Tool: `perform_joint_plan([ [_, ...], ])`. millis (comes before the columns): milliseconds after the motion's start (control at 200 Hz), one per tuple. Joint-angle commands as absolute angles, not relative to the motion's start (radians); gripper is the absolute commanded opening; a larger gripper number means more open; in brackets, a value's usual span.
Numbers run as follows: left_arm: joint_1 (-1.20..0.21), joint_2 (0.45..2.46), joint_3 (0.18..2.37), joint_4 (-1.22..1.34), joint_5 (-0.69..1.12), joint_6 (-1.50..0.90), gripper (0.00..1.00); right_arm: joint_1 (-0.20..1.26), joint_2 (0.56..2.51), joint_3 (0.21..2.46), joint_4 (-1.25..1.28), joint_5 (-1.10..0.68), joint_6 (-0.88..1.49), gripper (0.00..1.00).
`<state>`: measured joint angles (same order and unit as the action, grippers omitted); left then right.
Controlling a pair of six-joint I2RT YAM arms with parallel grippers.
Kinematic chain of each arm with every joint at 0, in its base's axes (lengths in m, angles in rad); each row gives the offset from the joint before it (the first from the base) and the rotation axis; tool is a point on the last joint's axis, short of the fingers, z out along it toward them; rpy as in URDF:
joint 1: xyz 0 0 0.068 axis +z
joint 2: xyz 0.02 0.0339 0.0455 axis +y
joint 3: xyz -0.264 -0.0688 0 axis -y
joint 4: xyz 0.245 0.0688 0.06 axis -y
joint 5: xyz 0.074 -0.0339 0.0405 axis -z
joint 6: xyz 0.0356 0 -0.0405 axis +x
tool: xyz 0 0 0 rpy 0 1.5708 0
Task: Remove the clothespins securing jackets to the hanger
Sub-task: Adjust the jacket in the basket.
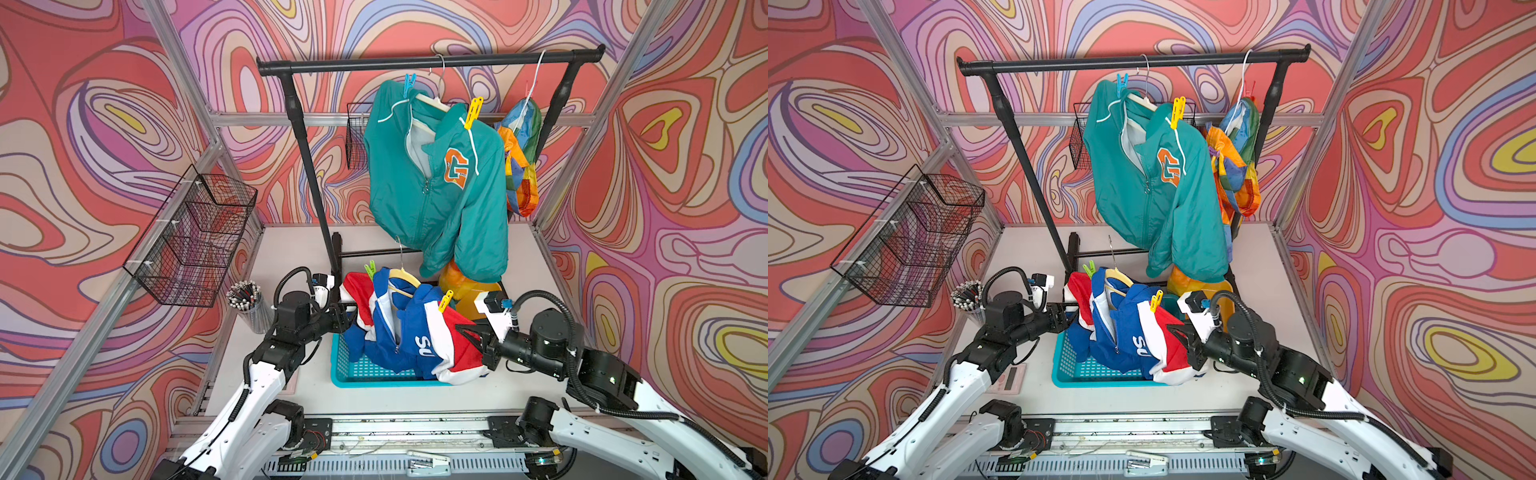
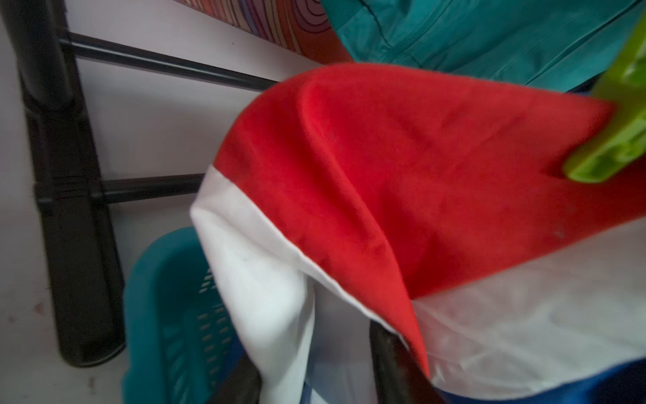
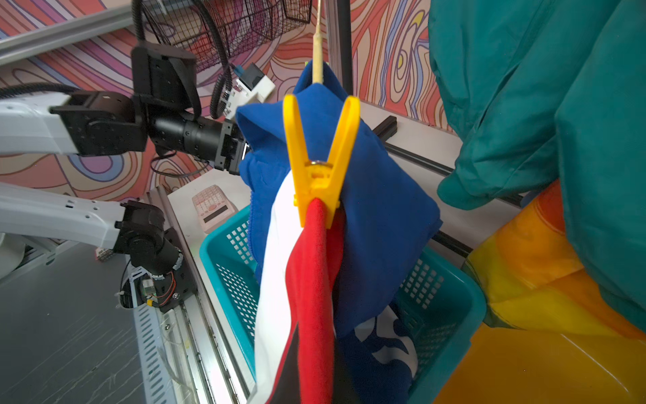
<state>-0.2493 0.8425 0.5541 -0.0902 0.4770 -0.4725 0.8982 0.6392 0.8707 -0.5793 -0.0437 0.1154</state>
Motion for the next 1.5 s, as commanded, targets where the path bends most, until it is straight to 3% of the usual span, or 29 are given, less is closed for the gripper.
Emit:
perform_joint_plan([
  [0, -0.253, 0.804, 0.629, -0.209, 0.33, -0.399, 0.66, 0.9, 0.644, 0.837, -0.486, 0.01, 0.101, 0.0],
  [160, -0.252, 0.771, 0.668, -0.253, 0.232, -0.379, 0.76, 0.9, 0.661, 0.798, -0.414, 0.028, 0.096, 0.0],
  [426, -0.252, 0.841, 0.768, -0.209, 0.291, -0.417, 0.84, 0.899, 0.699, 0.787, -0.362, 0.029, 0.066, 0.0],
  [636, -0.252, 0.971, 0.915, -0.245, 0.364, -0.515, 0.84, 0.901, 0.722, 0.8, -0.389, 0.101, 0.015, 0.0],
  [986, -0.252, 1.031, 0.979, -0.328, 0.384, -0.638, 0.84, 0.936, 0.835, 0.869, -0.409, 0.229, -0.148, 0.0],
  [1497, -0.25, 1.139, 1.05, -0.392, 0.406, -0.756, 0.8, 1.176, 0.92, 0.885, -0.381, 0.554, -0.25, 0.0],
])
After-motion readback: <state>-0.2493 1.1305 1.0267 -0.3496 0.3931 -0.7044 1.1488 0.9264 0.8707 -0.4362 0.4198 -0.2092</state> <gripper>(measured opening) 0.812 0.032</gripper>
